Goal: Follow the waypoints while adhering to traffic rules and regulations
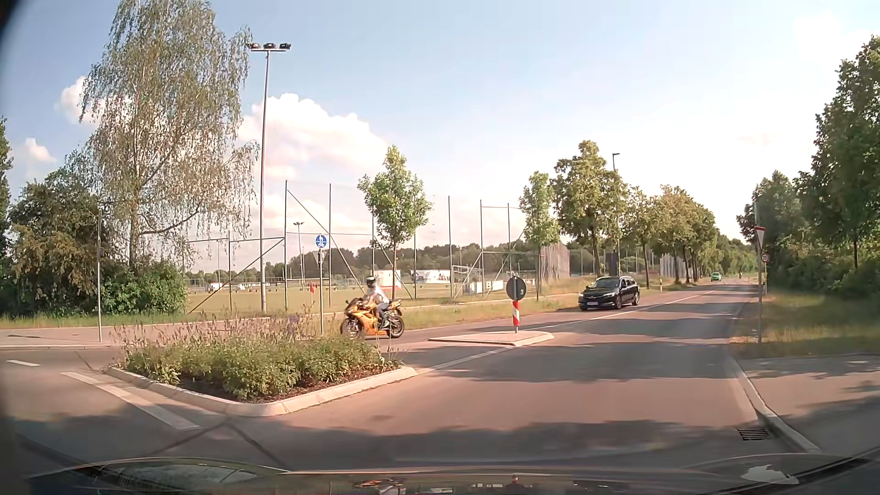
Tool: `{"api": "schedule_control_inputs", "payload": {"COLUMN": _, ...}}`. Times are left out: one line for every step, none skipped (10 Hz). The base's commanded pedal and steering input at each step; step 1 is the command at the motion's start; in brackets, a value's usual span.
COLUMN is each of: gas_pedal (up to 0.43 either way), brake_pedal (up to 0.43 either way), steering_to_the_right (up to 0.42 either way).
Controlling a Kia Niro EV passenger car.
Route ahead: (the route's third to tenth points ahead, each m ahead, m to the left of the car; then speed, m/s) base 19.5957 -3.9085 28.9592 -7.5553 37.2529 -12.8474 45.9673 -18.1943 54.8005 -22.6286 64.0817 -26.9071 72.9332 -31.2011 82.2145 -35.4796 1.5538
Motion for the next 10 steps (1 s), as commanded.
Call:
{"api": "schedule_control_inputs", "payload": {"gas_pedal": 0.000, "brake_pedal": 0.250, "steering_to_the_right": 0.127}}
{"api": "schedule_control_inputs", "payload": {"gas_pedal": 0.000, "brake_pedal": 0.250, "steering_to_the_right": 0.127}}
{"api": "schedule_control_inputs", "payload": {"gas_pedal": 0.000, "brake_pedal": 0.250, "steering_to_the_right": 0.127}}
{"api": "schedule_control_inputs", "payload": {"gas_pedal": 0.000, "brake_pedal": 0.244, "steering_to_the_right": 0.127}}
{"api": "schedule_control_inputs", "payload": {"gas_pedal": 0.000, "brake_pedal": 0.250, "steering_to_the_right": 0.128}}
{"api": "schedule_control_inputs", "payload": {"gas_pedal": 0.000, "brake_pedal": 0.250, "steering_to_the_right": 0.128}}
{"api": "schedule_control_inputs", "payload": {"gas_pedal": 0.000, "brake_pedal": 0.250, "steering_to_the_right": 0.130}}
{"api": "schedule_control_inputs", "payload": {"gas_pedal": 0.000, "brake_pedal": 0.244, "steering_to_the_right": 0.133}}
{"api": "schedule_control_inputs", "payload": {"gas_pedal": 0.000, "brake_pedal": 0.226, "steering_to_the_right": 0.134}}
{"api": "schedule_control_inputs", "payload": {"gas_pedal": 0.000, "brake_pedal": 0.177, "steering_to_the_right": 0.131}}
